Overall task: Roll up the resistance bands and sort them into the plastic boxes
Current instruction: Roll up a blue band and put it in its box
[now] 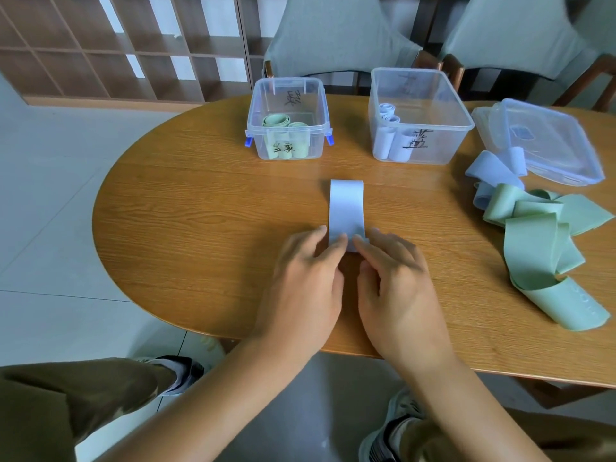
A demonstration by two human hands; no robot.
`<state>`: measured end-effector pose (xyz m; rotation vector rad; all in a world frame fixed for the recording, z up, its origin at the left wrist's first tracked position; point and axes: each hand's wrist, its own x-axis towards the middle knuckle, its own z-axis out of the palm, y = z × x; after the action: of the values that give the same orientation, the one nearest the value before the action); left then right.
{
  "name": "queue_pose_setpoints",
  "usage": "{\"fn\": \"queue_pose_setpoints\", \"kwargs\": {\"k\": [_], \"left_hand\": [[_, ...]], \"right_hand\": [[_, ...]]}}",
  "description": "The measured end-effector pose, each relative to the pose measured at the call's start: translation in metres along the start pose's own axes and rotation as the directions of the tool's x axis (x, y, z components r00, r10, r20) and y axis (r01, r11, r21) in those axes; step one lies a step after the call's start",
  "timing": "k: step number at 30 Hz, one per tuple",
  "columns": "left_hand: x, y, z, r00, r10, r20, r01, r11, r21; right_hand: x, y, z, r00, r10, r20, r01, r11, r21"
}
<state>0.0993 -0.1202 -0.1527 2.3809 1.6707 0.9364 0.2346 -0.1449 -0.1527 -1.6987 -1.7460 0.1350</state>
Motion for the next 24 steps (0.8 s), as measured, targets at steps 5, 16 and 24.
{"fn": "queue_pose_setpoints", "kwargs": {"k": [5,16,24], "left_hand": [[0.013,-0.009,0.006,1.000,0.018,0.001,-0.018,0.995,0.094],[0.041,-0.017,0.009,0.986,-0.014,0.165,-0.024,0.974,0.224],[0.054,-0.020,0.002,0.965,-0.060,0.257,-0.001,0.973,0.229]], "right_hand": [[0.012,0.000,-0.003,0.989,0.066,0.136,-0.056,0.996,-0.075],[0.017,-0.017,-0.004,0.999,-0.048,0.016,0.050,0.976,-0.214],[0.028,-0.010,0.004,0.995,-0.091,0.036,0.098,0.940,-0.327]]}}
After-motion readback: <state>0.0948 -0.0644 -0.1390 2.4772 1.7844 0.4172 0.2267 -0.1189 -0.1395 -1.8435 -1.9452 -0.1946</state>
